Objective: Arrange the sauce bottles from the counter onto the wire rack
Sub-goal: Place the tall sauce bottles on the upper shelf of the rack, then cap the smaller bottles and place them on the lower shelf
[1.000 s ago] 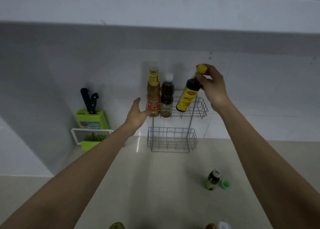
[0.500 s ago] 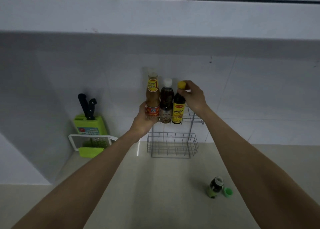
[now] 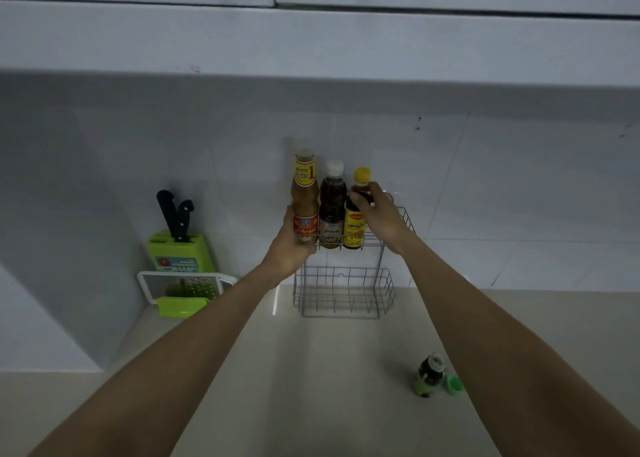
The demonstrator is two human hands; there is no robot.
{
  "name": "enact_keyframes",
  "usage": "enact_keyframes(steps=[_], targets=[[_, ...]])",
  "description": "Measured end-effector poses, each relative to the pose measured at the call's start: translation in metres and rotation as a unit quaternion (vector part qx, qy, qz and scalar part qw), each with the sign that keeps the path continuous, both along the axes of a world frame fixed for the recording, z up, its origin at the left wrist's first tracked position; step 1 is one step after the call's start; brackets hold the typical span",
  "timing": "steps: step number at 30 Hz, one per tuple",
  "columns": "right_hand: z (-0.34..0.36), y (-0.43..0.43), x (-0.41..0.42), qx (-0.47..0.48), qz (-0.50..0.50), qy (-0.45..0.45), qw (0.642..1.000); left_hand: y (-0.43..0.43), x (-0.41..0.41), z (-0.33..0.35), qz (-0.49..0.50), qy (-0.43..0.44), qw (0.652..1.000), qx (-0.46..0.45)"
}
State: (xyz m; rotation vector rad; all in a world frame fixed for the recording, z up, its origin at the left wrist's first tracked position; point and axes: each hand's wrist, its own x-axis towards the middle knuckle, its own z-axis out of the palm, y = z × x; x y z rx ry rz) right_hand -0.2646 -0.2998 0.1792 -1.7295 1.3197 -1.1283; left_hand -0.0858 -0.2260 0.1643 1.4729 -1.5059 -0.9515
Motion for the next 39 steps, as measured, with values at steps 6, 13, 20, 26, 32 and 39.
enact_keyframes(steps=[6,13,20,26,32,39], targets=[[-0.015,0.005,-0.007,0.048,0.009,0.029,0.998,0.004,0.002,-0.003,0.015,-0.02,0.998,0.057],[-0.033,0.007,-0.015,0.079,0.016,0.021,0.996,0.01,0.011,-0.011,0.019,-0.04,0.997,0.06],[-0.038,0.038,-0.006,-0.054,-0.081,0.01,0.995,0.024,0.026,-0.023,0.037,-0.028,0.998,0.042],[-0.061,0.095,0.017,-0.092,0.007,0.04,0.995,0.069,0.053,-0.049,0.073,0.056,0.995,0.049],[-0.093,0.149,0.048,0.022,0.244,0.173,0.954,0.165,0.095,-0.103,0.124,0.149,0.974,0.114],[-0.102,0.213,0.089,0.085,0.404,0.224,0.883,0.277,0.114,-0.163,-0.019,0.03,0.973,0.229]])
